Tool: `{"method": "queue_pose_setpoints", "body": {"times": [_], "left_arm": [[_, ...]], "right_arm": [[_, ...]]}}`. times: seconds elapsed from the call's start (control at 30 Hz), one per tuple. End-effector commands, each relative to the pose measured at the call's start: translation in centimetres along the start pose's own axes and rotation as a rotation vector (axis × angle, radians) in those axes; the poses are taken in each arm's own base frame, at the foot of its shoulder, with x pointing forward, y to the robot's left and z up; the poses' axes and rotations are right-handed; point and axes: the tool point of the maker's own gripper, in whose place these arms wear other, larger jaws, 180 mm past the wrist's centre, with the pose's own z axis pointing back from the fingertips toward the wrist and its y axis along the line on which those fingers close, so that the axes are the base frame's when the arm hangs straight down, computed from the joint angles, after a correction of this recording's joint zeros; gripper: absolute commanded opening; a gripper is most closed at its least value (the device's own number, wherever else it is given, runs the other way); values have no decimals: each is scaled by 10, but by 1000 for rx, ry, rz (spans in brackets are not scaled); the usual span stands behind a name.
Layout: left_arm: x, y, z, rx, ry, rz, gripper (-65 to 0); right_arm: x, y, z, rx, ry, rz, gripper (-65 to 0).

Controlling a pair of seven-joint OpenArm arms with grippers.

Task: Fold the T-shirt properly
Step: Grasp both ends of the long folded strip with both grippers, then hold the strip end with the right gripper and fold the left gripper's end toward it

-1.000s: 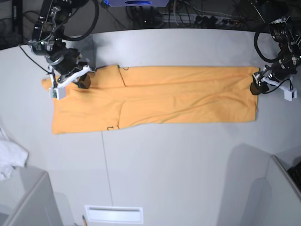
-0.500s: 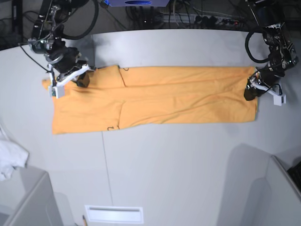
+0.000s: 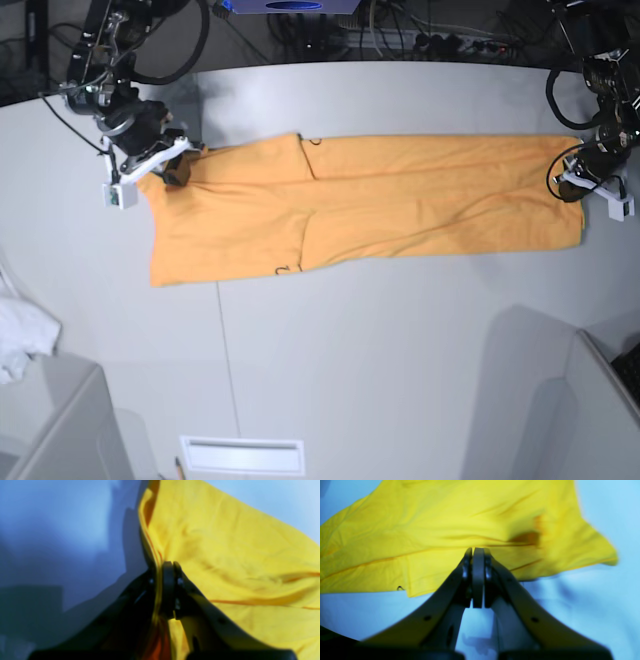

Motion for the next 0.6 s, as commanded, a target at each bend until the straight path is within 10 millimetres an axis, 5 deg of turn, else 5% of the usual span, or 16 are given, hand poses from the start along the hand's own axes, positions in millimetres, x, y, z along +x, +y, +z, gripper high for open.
{"method": "queue_pose_setpoints", "body": {"times": [0.0, 0.2, 0.37, 0.57], "left_arm": [[24, -4, 10, -20, -64, -37, -650], [56, -38, 47, -49, -178, -188, -650], [46, -85, 61, -128, -225, -230, -650], [28, -135, 54, -232, -191, -273, -650]], "right_arm": [[13, 4, 4, 15, -43, 19, -650], [13, 5, 3, 17, -45, 18, -650], [14, 5, 3, 19, -46, 19, -650], [13, 6, 3, 21, -41, 18, -650]]}}
